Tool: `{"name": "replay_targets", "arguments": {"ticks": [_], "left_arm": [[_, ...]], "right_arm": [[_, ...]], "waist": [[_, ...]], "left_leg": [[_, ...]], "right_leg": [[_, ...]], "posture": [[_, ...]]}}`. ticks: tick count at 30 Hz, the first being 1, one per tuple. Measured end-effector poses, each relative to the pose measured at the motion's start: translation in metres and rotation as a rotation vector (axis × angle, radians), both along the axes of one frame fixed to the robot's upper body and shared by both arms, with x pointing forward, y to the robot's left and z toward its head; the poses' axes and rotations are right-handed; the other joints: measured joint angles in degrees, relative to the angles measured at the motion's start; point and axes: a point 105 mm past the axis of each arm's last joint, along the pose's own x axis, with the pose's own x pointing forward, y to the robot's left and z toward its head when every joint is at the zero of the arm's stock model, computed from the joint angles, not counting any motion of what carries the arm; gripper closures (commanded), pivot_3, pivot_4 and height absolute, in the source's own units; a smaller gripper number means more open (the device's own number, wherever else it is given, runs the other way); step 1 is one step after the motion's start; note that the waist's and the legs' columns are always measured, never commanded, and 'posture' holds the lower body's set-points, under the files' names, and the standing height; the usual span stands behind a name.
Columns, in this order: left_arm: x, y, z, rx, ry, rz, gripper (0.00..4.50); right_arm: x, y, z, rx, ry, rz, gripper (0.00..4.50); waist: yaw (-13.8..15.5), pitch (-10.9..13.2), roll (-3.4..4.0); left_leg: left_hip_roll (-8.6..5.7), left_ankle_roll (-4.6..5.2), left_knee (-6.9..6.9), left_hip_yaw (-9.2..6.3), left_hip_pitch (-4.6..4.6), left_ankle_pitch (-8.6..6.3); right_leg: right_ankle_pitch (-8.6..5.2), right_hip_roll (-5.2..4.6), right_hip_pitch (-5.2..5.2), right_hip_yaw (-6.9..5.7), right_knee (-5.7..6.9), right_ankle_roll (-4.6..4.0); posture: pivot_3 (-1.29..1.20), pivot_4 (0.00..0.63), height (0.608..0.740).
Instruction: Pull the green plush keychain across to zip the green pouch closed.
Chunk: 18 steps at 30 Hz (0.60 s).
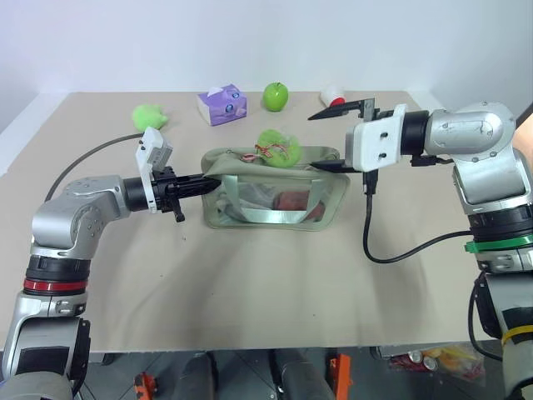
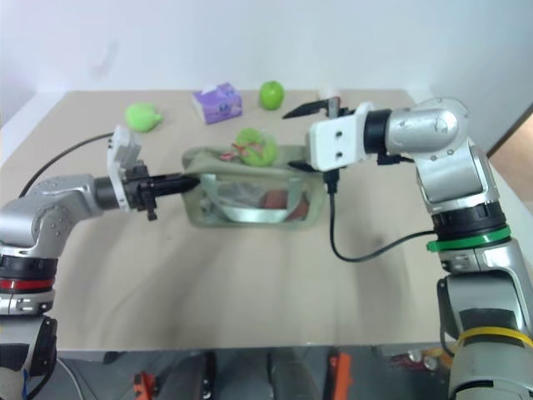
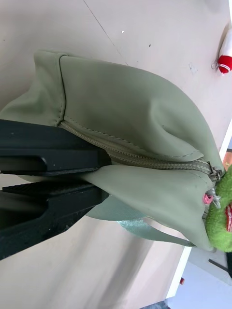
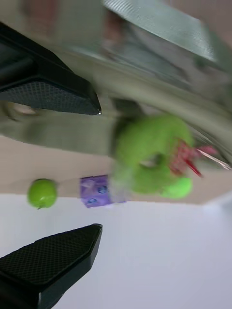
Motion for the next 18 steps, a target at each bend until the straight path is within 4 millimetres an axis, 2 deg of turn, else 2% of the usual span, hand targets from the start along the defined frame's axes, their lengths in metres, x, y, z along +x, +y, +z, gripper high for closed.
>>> {"name": "replay_targets", "arguments": {"ticks": [6,10,18], "left_arm": [[0.000,0.001,0.000,-0.002,0.011,0.004,4.50],[0.000,0.001,0.000,-0.003,0.012,0.004,4.50],[0.001,0.001,0.000,-0.010,0.013,0.013,4.50]], "right_arm": [[-0.003,0.016,-0.005,-0.007,-0.039,0.077,0.79],[-0.003,0.028,0.001,0.024,-0.051,0.113,0.79],[-0.001,0.036,0.009,0.027,-0.077,0.141,0.79]], "waist": [[-0.2,0.0,0.01],[-0.1,0.0,0.01],[-0.1,0.0,0.01]], "left_leg": [[0.03,0.00,-0.01,-0.01,0.05,0.00],[0.02,-0.01,0.00,-0.01,0.04,0.01],[0.02,-0.01,-0.02,-0.03,0.03,0.01]], "right_leg": [[0.03,0.03,0.01,0.00,0.03,-0.03],[0.04,0.02,0.01,0.00,0.02,-0.05],[0.05,0.02,0.01,-0.01,0.02,-0.03]], "posture": [[0.00,0.150,0.740],[0.00,0.150,0.740],[0.00,0.150,0.740]]}}
